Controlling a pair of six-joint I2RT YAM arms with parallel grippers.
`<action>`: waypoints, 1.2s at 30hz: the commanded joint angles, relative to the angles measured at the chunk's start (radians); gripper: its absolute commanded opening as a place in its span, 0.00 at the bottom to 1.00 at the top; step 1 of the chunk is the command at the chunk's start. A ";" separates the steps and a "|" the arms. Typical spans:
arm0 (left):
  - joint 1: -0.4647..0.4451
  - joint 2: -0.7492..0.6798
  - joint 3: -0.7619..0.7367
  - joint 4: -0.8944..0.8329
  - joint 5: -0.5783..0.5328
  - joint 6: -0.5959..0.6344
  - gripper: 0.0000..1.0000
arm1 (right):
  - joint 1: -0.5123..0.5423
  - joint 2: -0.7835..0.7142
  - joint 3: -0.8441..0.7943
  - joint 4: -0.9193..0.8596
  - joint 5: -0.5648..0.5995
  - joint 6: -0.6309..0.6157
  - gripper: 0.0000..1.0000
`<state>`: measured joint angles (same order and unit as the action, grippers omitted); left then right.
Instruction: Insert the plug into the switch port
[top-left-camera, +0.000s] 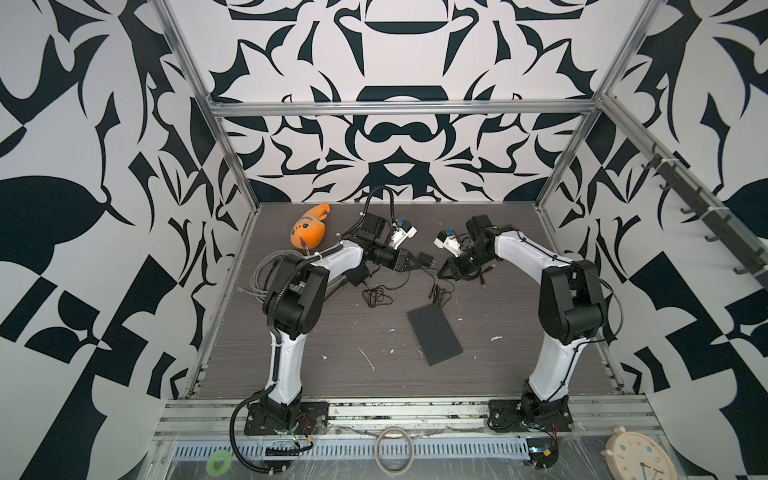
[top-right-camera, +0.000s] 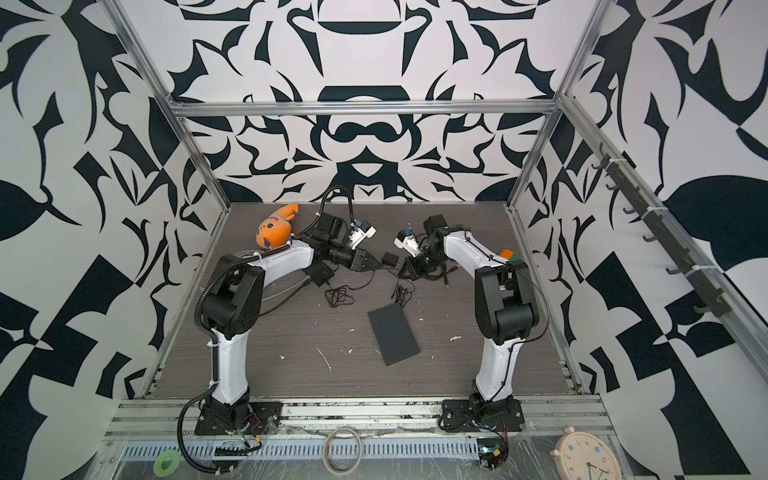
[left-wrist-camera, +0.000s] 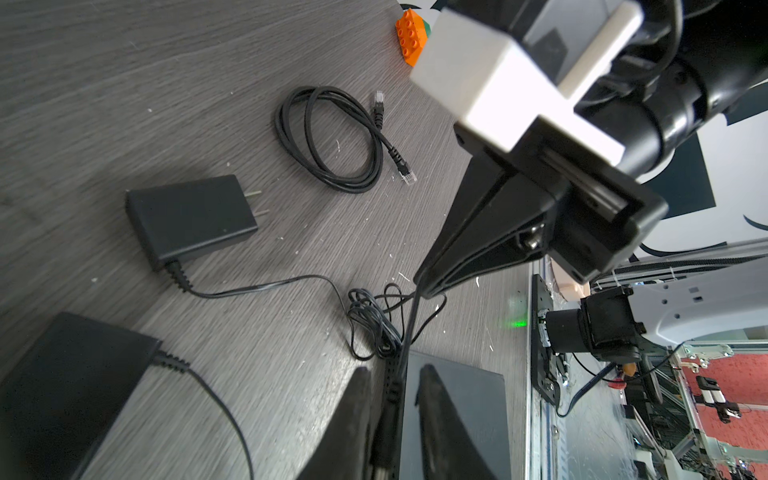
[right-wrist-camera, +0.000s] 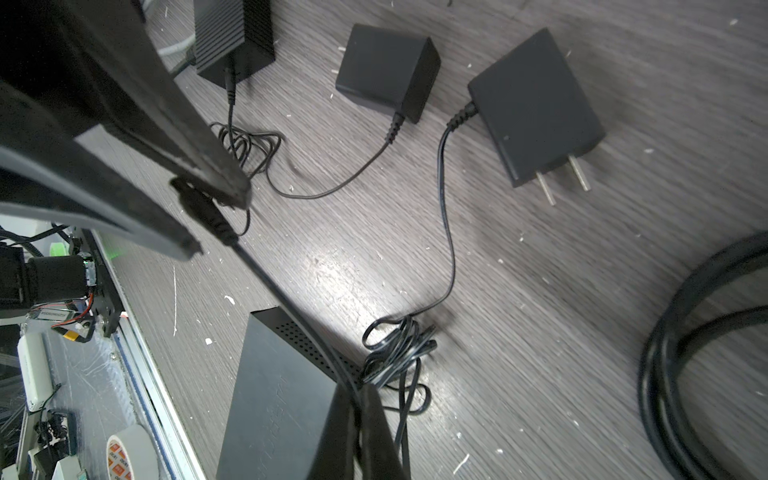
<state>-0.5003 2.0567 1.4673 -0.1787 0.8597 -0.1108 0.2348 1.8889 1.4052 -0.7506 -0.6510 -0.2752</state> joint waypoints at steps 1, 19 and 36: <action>0.005 -0.039 -0.017 -0.028 0.030 0.019 0.23 | -0.005 -0.004 0.028 0.007 -0.022 0.004 0.00; 0.003 -0.034 -0.028 -0.042 0.029 0.033 0.23 | -0.008 0.001 0.052 0.015 -0.045 0.018 0.00; 0.003 -0.040 -0.034 -0.053 0.030 0.047 0.12 | -0.020 0.016 0.053 0.003 -0.038 0.006 0.00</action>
<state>-0.4995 2.0525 1.4441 -0.2108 0.8654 -0.0799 0.2214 1.9202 1.4242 -0.7357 -0.6727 -0.2615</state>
